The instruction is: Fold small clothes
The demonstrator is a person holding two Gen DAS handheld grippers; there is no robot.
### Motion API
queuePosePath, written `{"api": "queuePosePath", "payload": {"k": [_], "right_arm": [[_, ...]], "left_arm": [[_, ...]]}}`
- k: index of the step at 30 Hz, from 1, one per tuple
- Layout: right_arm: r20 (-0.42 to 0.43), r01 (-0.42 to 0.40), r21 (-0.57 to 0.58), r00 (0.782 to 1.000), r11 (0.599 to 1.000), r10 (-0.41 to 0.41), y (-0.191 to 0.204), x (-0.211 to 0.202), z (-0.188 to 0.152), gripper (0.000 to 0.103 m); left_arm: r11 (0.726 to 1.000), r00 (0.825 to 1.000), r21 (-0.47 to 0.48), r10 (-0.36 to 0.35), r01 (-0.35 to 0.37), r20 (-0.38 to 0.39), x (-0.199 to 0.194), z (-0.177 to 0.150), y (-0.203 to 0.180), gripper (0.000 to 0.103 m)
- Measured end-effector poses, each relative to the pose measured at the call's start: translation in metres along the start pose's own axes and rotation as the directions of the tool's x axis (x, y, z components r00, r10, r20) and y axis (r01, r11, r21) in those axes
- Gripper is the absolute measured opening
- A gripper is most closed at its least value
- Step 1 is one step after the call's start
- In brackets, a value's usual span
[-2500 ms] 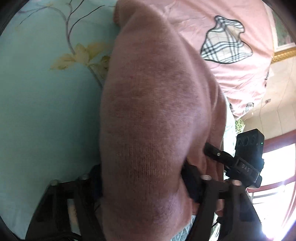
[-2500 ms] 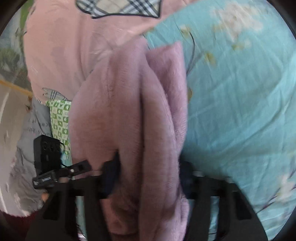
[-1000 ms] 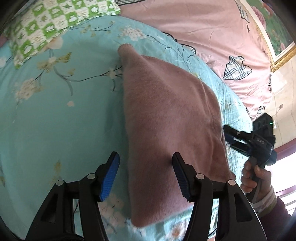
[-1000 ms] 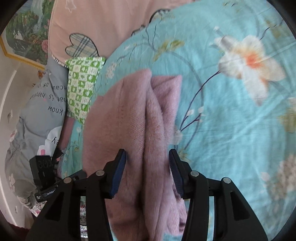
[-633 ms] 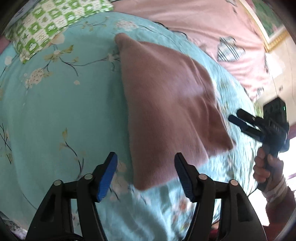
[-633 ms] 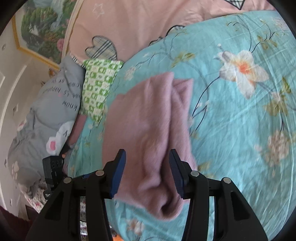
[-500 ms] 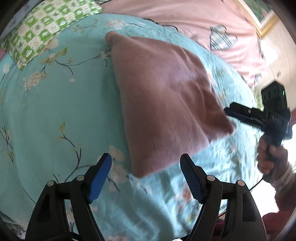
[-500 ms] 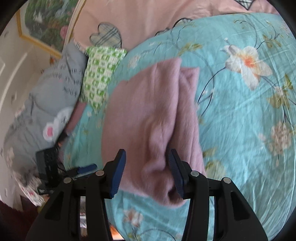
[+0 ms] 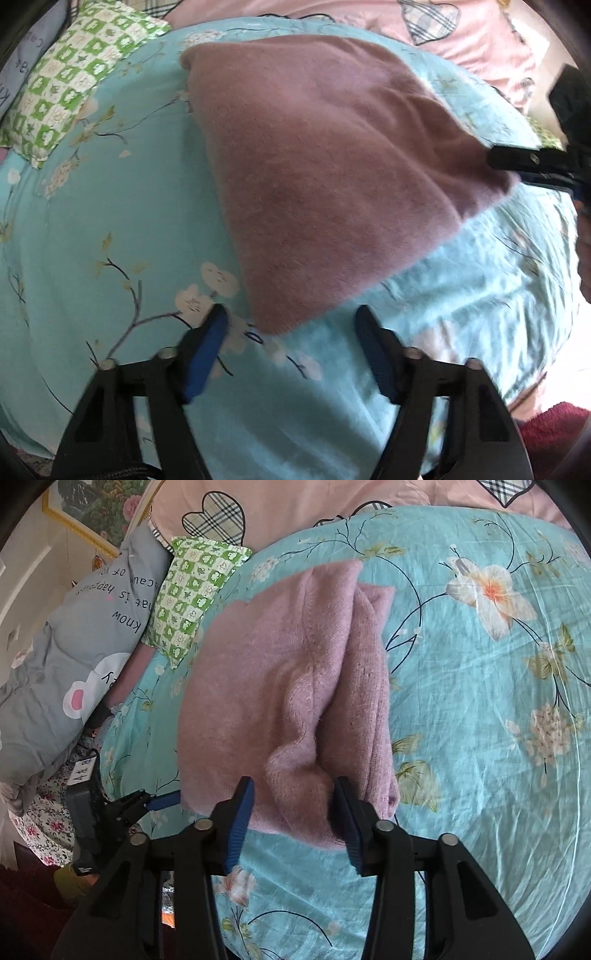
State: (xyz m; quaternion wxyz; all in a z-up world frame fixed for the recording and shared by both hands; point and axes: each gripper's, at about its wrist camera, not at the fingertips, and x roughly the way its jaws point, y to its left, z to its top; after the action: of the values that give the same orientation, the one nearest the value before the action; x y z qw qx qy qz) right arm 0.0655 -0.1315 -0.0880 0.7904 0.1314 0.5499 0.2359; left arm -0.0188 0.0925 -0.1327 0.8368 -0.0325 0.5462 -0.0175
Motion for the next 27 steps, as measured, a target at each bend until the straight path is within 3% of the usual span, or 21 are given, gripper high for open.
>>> {"api": "queuePosePath", "payload": {"k": [7, 8, 9, 11, 13, 15, 17, 19, 23, 25, 27], "right_arm": [[-0.041, -0.012, 0.011, 0.999, 1.000, 0.013, -0.014, 0.006, -0.003, 0.039], [-0.049, -0.007, 0.007, 0.999, 1.000, 0.007, -0.015, 0.007, -0.004, 0.036], [-0.057, 0.001, 0.000, 0.998, 1.000, -0.001, -0.015, 0.009, -0.005, 0.016], [-0.070, 0.013, -0.006, 0.997, 1.000, -0.013, -0.016, 0.010, -0.001, 0.011], [-0.034, -0.020, 0.006, 0.999, 1.000, 0.020, -0.012, 0.001, 0.007, 0.009], [0.056, -0.078, 0.005, 0.995, 0.997, 0.078, -0.003, -0.024, 0.023, 0.009], [0.162, -0.154, -0.024, 0.974, 0.988, 0.156, 0.011, -0.054, 0.037, 0.009], [0.209, -0.177, -0.098, 0.958, 0.979, 0.194, 0.022, -0.071, 0.043, 0.009], [0.120, -0.059, -0.097, 0.990, 0.994, 0.070, 0.002, -0.040, 0.027, 0.009], [0.062, 0.012, -0.056, 0.998, 0.998, -0.008, -0.024, -0.017, 0.010, 0.009], [0.034, 0.028, 0.009, 0.999, 1.000, -0.028, -0.047, -0.002, -0.004, 0.009]], "left_arm": [[0.998, 0.999, -0.050, -0.034, 0.035, 0.015, -0.003, 0.007, 0.015, 0.026], [0.998, 0.999, -0.056, -0.042, 0.043, 0.018, -0.004, 0.006, 0.016, 0.022], [0.997, 0.999, -0.064, -0.045, 0.047, 0.024, -0.007, 0.007, 0.018, 0.021], [0.994, 0.997, -0.088, -0.063, 0.066, 0.041, -0.016, 0.008, 0.023, 0.018], [0.991, 0.995, -0.104, -0.080, 0.085, 0.056, -0.022, 0.010, 0.026, 0.017], [0.989, 0.992, -0.104, -0.102, 0.109, 0.072, -0.029, 0.015, 0.028, 0.017], [0.990, 0.991, -0.085, -0.107, 0.113, 0.074, -0.030, 0.014, 0.025, 0.016], [0.994, 0.994, -0.059, -0.090, 0.093, 0.058, -0.026, 0.012, 0.020, 0.016], [0.996, 0.998, -0.060, -0.067, 0.068, 0.022, -0.006, 0.008, 0.016, 0.015], [0.995, 0.997, -0.072, -0.073, 0.073, 0.005, 0.001, 0.005, 0.018, 0.015], [0.995, 0.997, -0.069, -0.076, 0.076, 0.000, 0.004, 0.004, 0.019, 0.015]]}}
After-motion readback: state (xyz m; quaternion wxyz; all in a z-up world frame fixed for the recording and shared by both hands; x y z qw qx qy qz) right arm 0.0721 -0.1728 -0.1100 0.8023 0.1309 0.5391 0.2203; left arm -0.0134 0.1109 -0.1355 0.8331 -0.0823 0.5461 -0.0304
